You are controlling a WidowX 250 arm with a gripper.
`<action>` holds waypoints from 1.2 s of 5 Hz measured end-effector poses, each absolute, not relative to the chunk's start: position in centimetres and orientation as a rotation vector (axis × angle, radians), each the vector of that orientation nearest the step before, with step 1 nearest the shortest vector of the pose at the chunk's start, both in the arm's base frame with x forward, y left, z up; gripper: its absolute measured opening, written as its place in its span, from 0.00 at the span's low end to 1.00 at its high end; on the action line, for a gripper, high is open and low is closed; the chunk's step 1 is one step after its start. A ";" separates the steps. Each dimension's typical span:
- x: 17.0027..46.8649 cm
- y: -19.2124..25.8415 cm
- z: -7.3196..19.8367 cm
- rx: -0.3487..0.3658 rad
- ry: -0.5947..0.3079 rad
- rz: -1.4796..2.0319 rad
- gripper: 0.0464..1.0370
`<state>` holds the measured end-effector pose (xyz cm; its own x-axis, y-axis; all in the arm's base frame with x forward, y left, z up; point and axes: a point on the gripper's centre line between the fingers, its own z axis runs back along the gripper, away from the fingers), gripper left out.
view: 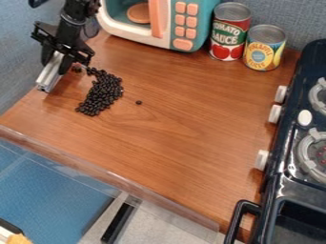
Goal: Sweep into pile
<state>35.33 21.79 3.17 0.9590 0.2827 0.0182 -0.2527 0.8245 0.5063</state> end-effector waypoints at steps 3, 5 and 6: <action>35.2 22.3 2.4 0.460 0.106 0.266 0.38; 34.6 21.5 1.8 0.416 0.094 0.220 0.37; 34.6 20.1 1.6 0.415 0.076 0.177 0.37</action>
<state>34.56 20.13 1.58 0.9818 0.1860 -0.0377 -0.1549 0.9000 0.4075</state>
